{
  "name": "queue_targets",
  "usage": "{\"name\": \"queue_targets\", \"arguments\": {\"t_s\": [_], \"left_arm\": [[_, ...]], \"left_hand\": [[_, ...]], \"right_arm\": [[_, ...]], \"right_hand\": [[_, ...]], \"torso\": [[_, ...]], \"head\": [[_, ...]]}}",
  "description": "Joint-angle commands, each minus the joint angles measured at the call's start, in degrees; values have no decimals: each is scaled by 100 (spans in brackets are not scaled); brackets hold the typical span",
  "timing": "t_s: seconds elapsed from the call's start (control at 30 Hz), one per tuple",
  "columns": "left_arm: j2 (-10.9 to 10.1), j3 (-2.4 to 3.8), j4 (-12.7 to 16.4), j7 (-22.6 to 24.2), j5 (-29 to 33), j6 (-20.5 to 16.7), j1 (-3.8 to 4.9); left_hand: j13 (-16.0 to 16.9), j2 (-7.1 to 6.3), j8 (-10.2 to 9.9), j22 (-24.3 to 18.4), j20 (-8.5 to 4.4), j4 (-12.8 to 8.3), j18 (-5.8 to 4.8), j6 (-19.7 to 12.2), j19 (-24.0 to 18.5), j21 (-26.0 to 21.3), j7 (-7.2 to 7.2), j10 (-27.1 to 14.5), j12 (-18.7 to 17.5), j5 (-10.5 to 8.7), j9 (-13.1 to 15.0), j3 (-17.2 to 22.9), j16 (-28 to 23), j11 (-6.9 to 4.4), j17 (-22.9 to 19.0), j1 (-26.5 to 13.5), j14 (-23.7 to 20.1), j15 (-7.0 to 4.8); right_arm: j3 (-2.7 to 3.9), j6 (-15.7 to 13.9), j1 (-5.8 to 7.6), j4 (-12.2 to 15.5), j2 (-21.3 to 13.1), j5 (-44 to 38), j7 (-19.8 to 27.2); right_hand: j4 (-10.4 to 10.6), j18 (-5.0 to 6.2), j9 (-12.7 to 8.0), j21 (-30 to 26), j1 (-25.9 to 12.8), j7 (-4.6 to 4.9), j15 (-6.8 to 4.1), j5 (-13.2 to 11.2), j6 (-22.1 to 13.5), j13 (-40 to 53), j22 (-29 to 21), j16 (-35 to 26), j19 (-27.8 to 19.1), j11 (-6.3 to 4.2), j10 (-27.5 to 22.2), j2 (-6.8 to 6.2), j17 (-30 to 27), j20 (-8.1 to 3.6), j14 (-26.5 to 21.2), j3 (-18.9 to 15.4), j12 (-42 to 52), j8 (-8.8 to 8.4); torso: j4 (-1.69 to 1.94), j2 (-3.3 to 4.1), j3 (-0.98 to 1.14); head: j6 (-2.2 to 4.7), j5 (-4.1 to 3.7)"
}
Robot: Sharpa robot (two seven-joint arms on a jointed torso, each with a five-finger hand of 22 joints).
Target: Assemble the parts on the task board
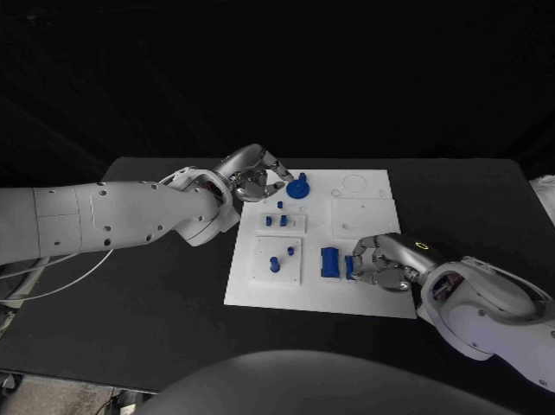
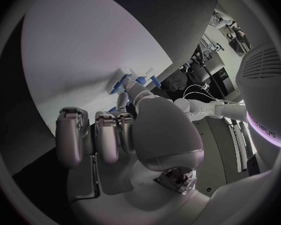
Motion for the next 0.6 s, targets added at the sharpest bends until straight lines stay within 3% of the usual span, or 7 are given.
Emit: {"name": "queue_targets", "arguments": {"t_s": [0.03,0.23,0.33,0.43,0.53,0.57,0.6], "left_arm": [[7,3,16,43,24,-12,2],[7,3,33,141,73,-70,2],[-13,4,80,316,189,-133,2],[-48,4,153,625,400,-181,2],[-97,5,263,1046,716,-216,2],[-117,5,313,1206,856,-220,2],[-135,5,365,1371,1020,-211,3]], "left_hand": [[9,-29,11,905,0,8,103,-3,-19,9,43,22,38,-24,10,37,27,-2,3,35,-43,-13],[9,-33,11,899,0,10,107,-4,-29,-11,45,24,40,-25,10,43,3,0,-29,29,-55,-12],[6,-24,11,843,15,33,144,-8,-135,-212,44,23,56,-63,12,44,-128,9,-179,-138,-184,9],[8,8,17,605,56,19,297,-7,-623,-1118,26,11,76,7,19,-74,-828,27,-891,-493,-815,56],[23,72,8,241,151,-5,489,-37,-1608,-2612,-52,37,154,235,22,-473,-1289,99,-1120,-844,-1593,177],[26,125,-9,19,212,21,565,-72,-2231,-3482,-95,-9,175,326,16,-681,-1507,145,-1233,-1038,-1950,241],[29,149,-15,-41,233,-5,570,-84,-2438,-3682,-94,-49,189,417,13,-842,-1631,165,-1311,-1171,-2127,299]], "right_arm": [[0,-216,-7,11,-20,-80,-6],[1,-662,-6,115,-181,191,327],[2,-993,26,227,-341,587,708],[3,-1304,129,357,-517,1194,1186],[3,-1339,309,470,-669,2316,1794],[3,-1309,378,500,-710,2802,1998],[3,-1270,445,524,-742,3309,2190]], "right_hand": [[87,-3,56,-15,-83,-15,-47,-403,-40,1505,1228,20,124,-47,596,-43,1509,-15,597,-86,22,124],[482,-1,123,-19,-473,-19,-49,-1122,-95,1505,1227,20,124,-53,596,-136,1509,-19,597,-399,22,292],[765,9,42,-60,-695,-27,-52,-1151,-107,1505,1214,20,97,-59,596,-127,1509,-20,597,-530,22,255],[1004,82,-179,-350,-744,-31,-49,-1133,-56,1505,1115,20,-91,-60,596,7,1509,-17,597,-556,22,115],[1375,322,-869,-1396,-729,23,44,-824,50,1334,766,-249,-809,17,369,289,1225,-3,406,-478,-195,-463],[1465,435,-1186,-2070,-660,100,72,-753,75,983,530,-688,-1259,37,-78,286,801,57,94,-462,-657,-733],[1589,603,-1423,-3016,-643,147,141,-577,103,455,180,-1447,-1869,71,-731,363,125,101,-436,-418,-1376,-923]], "torso": [[2,1,2],[4,-2,2],[2,-3,1],[-2,-9,-2],[-16,-19,-7],[-19,-21,-14],[-24,-27,-23]], "head": [[0,0],[0,31],[0,21],[0,-9],[0,-45],[0,-63],[0,-80]]}}
